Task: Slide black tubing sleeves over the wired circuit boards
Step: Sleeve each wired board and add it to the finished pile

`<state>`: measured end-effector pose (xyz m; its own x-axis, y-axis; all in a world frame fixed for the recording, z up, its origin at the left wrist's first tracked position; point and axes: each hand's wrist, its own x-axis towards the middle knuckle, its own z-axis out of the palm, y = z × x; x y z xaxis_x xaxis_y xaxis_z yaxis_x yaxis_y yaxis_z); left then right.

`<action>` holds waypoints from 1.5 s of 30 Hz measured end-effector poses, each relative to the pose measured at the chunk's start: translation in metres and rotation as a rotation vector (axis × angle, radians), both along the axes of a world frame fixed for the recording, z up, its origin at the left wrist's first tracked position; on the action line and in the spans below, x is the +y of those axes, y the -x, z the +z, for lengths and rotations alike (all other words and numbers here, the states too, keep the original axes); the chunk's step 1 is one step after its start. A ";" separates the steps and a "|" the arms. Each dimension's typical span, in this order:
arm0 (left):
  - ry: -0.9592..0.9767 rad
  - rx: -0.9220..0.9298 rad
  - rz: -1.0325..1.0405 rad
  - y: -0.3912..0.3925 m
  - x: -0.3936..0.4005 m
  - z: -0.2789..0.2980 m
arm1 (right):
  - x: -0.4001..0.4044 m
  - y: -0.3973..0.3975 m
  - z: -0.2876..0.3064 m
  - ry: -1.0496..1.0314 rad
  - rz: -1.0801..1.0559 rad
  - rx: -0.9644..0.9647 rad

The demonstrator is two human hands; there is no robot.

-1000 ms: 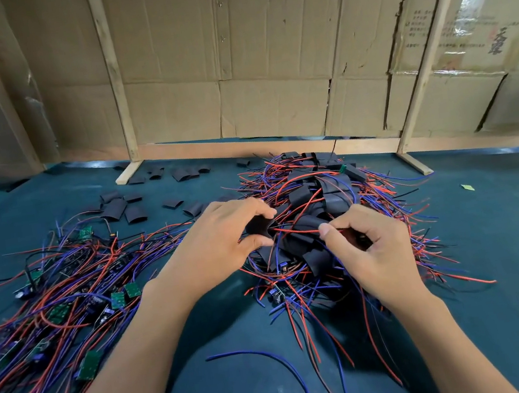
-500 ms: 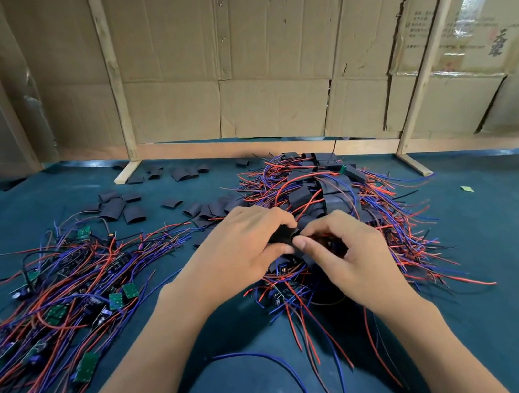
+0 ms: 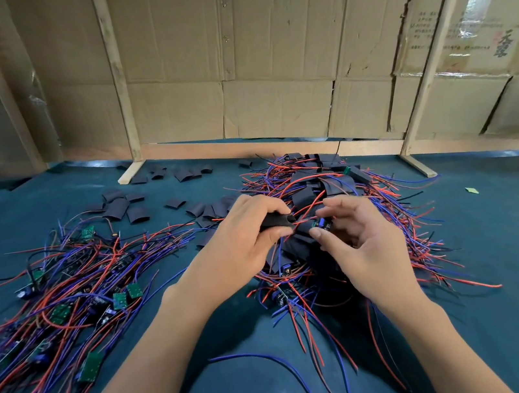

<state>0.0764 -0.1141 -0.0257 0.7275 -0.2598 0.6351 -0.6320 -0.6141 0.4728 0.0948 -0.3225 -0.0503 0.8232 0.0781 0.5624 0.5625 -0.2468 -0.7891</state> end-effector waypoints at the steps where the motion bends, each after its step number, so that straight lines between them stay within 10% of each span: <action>1: 0.005 0.008 0.001 0.000 0.001 0.000 | 0.000 0.000 0.000 0.024 -0.043 -0.001; 28: -0.110 0.039 -0.041 0.002 -0.006 0.003 | 0.000 0.003 0.006 -0.140 0.217 0.094; 45: -0.136 0.088 -0.045 -0.002 -0.003 0.000 | -0.006 0.005 0.006 0.180 0.061 -0.169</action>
<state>0.0782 -0.1171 -0.0259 0.7644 -0.3722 0.5265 -0.6200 -0.6483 0.4419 0.0896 -0.3285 -0.0445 0.7094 0.2357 0.6642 0.7008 -0.3365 -0.6290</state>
